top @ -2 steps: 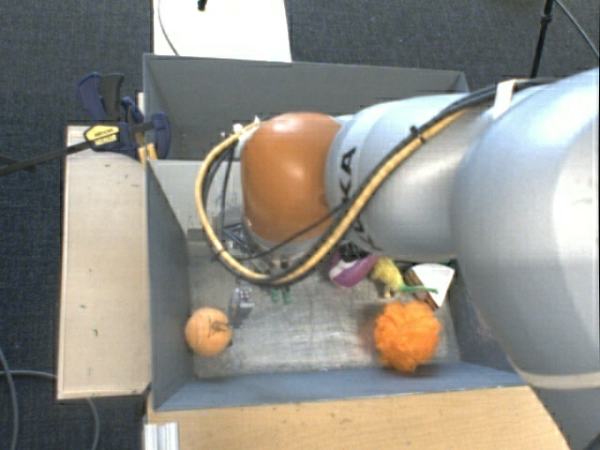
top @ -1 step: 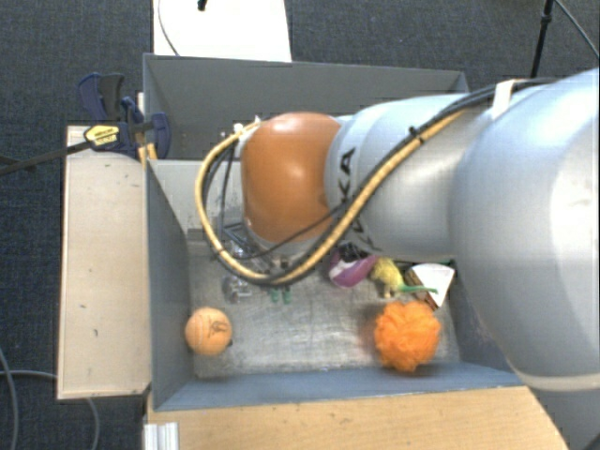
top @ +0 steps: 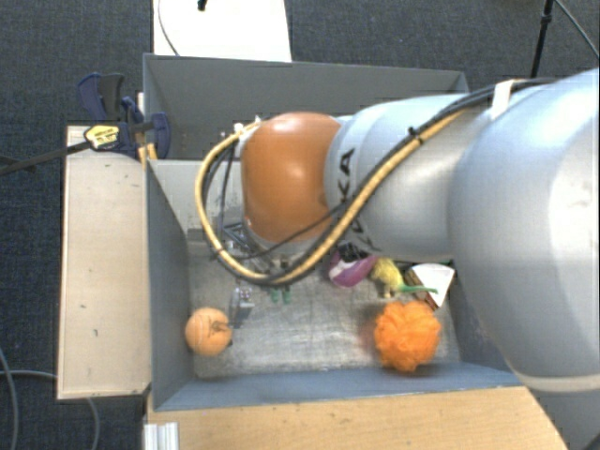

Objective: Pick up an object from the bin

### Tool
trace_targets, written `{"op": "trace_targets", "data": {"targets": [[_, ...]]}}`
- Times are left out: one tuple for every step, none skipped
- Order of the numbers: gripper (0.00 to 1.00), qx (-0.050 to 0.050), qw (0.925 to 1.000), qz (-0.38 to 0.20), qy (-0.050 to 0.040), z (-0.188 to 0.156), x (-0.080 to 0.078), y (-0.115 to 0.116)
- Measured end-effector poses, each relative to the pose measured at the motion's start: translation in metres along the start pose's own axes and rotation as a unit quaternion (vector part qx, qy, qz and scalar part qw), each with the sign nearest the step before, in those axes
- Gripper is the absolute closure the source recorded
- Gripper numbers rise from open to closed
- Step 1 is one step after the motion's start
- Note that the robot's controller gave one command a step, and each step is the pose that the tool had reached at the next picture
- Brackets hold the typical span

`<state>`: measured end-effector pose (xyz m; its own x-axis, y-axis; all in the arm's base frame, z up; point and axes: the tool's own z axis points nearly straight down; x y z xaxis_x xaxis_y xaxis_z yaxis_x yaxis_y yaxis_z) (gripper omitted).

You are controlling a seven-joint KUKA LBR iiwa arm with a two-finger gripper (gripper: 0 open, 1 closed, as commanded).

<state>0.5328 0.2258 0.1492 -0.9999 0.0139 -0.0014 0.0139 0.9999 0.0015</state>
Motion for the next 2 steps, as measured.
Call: {"op": "trace_targets", "data": {"targets": [[1.0,0.0,1.0,-0.001,0.0,0.0,0.0,0.0],[0.0,0.0,1.0,0.001,0.0,0.0,0.0,0.0]]}}
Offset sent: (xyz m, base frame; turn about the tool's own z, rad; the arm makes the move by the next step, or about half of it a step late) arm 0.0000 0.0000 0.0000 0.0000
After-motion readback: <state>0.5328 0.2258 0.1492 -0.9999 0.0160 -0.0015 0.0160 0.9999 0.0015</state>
